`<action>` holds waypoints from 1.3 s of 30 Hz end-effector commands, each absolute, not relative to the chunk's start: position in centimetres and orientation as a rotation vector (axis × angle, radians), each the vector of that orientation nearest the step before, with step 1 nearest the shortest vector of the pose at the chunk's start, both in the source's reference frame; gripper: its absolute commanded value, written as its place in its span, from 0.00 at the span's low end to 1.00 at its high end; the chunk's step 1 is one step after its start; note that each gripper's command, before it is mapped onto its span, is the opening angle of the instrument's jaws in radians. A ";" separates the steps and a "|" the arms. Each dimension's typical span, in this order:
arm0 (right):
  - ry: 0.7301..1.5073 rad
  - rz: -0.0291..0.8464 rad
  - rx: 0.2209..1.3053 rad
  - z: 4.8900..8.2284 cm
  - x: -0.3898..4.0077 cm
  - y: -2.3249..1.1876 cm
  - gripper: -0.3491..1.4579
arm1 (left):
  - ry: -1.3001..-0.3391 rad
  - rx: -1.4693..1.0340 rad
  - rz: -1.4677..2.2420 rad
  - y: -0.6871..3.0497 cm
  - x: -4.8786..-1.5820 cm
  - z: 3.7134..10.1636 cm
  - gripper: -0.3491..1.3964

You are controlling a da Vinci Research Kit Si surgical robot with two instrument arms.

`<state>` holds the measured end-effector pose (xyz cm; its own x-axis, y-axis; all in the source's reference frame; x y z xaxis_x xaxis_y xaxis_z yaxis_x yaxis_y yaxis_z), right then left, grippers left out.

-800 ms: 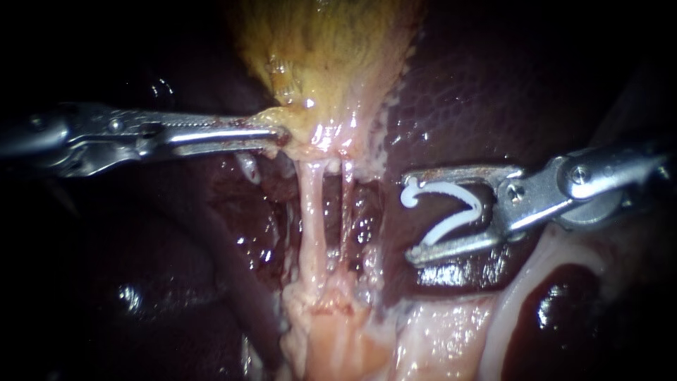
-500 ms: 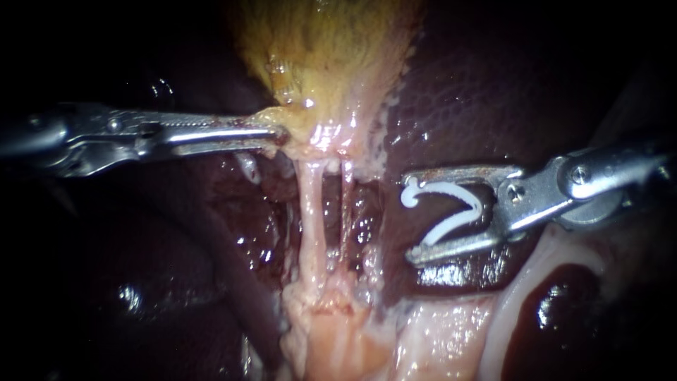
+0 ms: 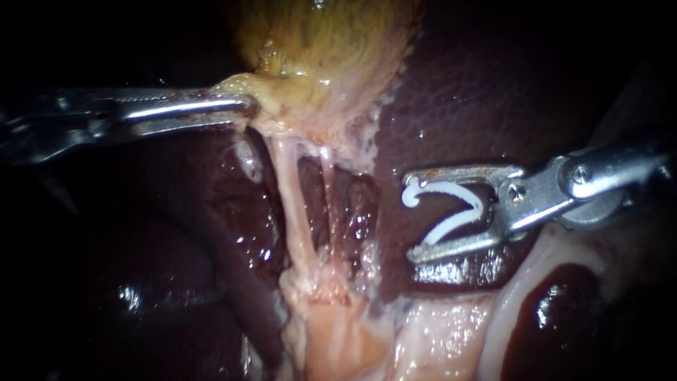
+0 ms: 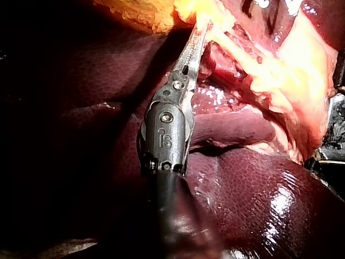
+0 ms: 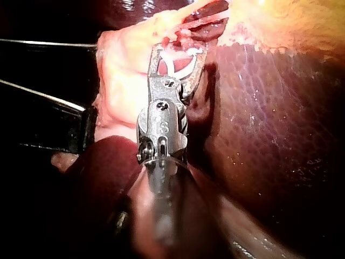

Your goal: Clipping first clip left tube

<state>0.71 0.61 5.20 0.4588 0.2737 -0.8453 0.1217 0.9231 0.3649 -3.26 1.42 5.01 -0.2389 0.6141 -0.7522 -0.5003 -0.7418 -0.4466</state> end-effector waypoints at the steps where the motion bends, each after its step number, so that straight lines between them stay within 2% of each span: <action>1: 1.098 0.097 0.404 5.20 0.71 0.60 0.47 | -0.144 -1.310 2.023 1.42 -3.24 4.98 0.00; 14: 1.107 0.086 0.410 5.15 0.77 0.57 0.47 | -0.138 -1.310 2.018 1.40 -3.19 4.95 0.00; 20: 1.116 0.143 0.475 5.12 0.98 0.46 0.47 | -0.136 -1.309 2.017 1.40 -3.20 4.97 0.00; 28: 1.117 0.174 0.528 5.23 1.41 0.17 0.47 | -0.133 -1.308 2.017 1.40 -3.21 4.99 0.00; 39: 1.116 0.242 0.581 5.44 1.73 0.08 0.47 | -0.129 -1.306 2.017 1.38 -3.24 5.00 0.00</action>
<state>1.74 0.08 5.46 0.4310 0.4685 -0.7712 0.0984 0.8252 0.5562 -3.25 1.38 5.00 -0.2283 0.6131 -0.7563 -0.5121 -0.7363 -0.4423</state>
